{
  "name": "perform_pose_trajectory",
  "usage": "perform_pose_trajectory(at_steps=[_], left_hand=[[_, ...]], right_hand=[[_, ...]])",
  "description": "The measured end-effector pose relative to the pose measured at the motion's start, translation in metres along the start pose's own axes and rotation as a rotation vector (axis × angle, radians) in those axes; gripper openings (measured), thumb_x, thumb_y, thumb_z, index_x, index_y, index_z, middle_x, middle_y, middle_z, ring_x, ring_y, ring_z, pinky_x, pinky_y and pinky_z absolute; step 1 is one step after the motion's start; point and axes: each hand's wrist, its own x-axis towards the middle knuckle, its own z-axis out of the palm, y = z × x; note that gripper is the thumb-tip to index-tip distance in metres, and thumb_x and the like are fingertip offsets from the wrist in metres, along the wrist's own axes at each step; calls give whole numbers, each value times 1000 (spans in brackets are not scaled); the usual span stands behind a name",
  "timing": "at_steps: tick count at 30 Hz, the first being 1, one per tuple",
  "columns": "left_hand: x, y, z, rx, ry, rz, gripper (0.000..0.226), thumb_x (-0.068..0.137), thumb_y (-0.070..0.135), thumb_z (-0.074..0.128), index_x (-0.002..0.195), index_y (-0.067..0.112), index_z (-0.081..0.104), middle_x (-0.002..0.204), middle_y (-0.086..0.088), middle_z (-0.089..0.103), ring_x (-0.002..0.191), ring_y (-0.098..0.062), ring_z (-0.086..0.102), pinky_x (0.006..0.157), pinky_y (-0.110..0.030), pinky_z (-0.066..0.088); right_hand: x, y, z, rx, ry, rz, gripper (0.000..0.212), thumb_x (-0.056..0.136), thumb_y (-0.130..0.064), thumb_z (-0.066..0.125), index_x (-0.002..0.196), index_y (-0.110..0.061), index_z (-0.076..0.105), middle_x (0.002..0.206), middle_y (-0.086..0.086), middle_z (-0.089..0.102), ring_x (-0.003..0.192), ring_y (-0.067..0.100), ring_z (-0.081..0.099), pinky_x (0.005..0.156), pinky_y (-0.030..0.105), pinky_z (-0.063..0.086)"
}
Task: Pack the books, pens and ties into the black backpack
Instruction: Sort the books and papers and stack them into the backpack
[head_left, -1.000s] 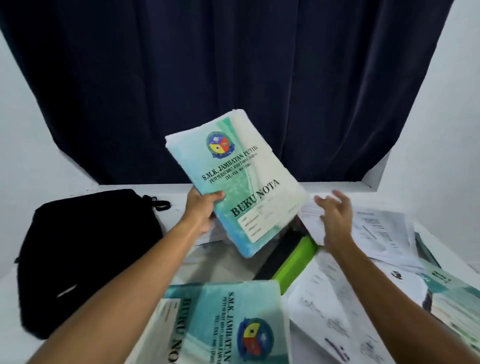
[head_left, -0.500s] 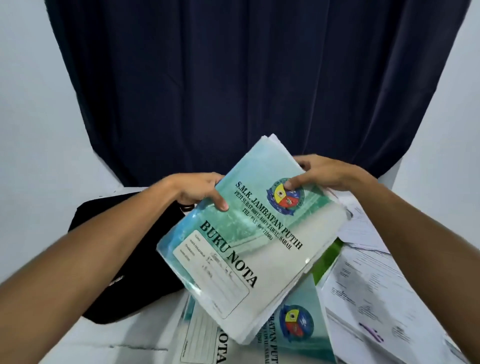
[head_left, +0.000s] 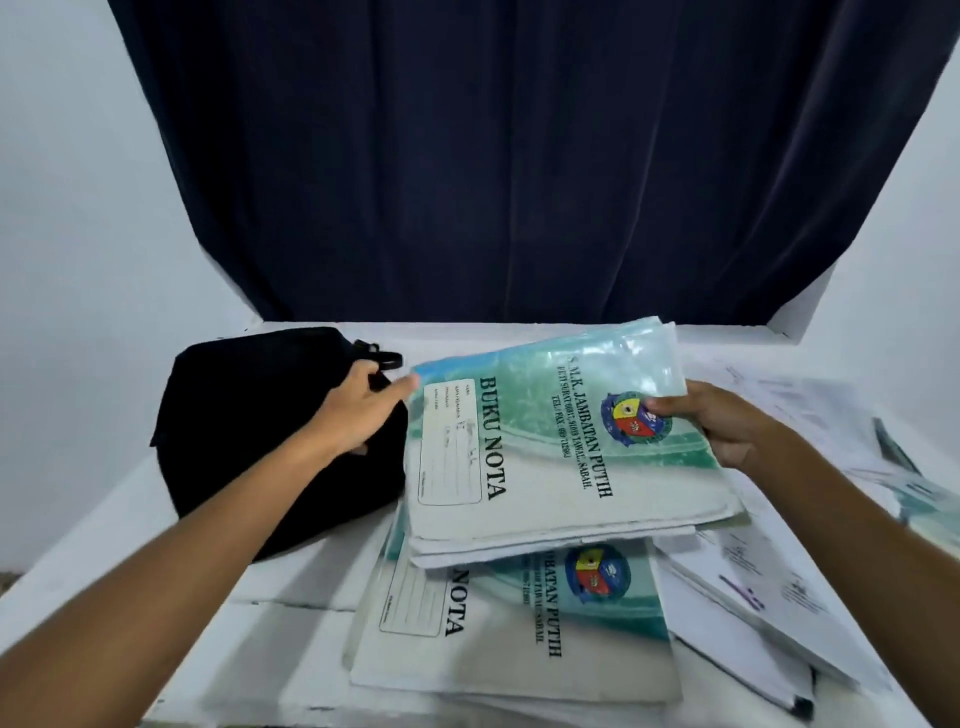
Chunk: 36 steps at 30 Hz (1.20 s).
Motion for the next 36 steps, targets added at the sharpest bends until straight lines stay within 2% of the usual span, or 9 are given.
perform_pose_trajectory(at_steps=[3,7,11,13,17,19,24,29,36], left_hand=[[-17,-35,23,-261,-172,-201,52,87,40,71,125,10,52,96,-8,72,79,-23,68,57,-33,54],[-26,-66,36,-229,-214,-232,24,83,10,75,105,6,66,90,-11,77,78,-24,66,72,-36,45],[-34,-84,35,-117,-237,-254,13,84,4,74,93,11,68,74,-2,74,71,-20,66,64,-29,46],[-39,-89,35,-72,-246,-264,13,84,4,73,93,11,66,65,3,72,60,-14,66,54,-24,47],[-47,-98,36,8,-257,-277,17,86,0,71,99,6,61,56,3,70,46,-10,66,39,-21,47],[-50,-103,35,8,-278,-316,18,86,-3,69,99,3,59,59,-2,71,48,-13,68,40,-24,50],[-52,-115,37,67,-285,-328,22,83,0,74,99,2,60,84,-13,71,54,-16,70,44,-27,53],[-46,-122,42,-4,-201,-327,33,77,15,83,101,7,61,81,-10,69,59,-20,62,52,-28,53],[-41,-118,47,-177,-291,-442,17,90,18,68,89,2,61,74,-11,75,61,-22,72,56,-28,54]], right_hand=[[-13,29,5,90,6,-10,105,8,-23,99,104,-3,62,84,15,75,69,26,73,52,32,58],[-16,70,3,144,15,153,117,27,-19,100,132,1,52,123,27,62,100,38,67,79,48,59],[-28,93,15,48,57,227,81,50,-17,94,121,4,60,113,26,68,90,34,71,73,41,60],[-32,102,21,-113,188,239,50,69,-9,81,114,6,65,97,20,73,78,27,73,67,35,60],[-38,111,31,-579,313,253,18,71,-15,84,78,-4,71,51,-4,65,43,9,56,47,19,42],[-37,116,35,-778,347,250,27,68,-25,87,69,-7,67,45,-4,58,41,10,50,46,22,39],[-39,118,50,-1349,450,281,59,66,-64,76,81,-13,52,77,3,66,70,21,64,67,31,52],[-45,125,40,-1137,428,327,55,74,-57,74,64,-5,61,54,9,68,49,22,68,62,31,59],[-54,120,35,-704,460,359,40,78,-33,78,59,-3,59,55,15,58,40,17,43,40,19,30]])
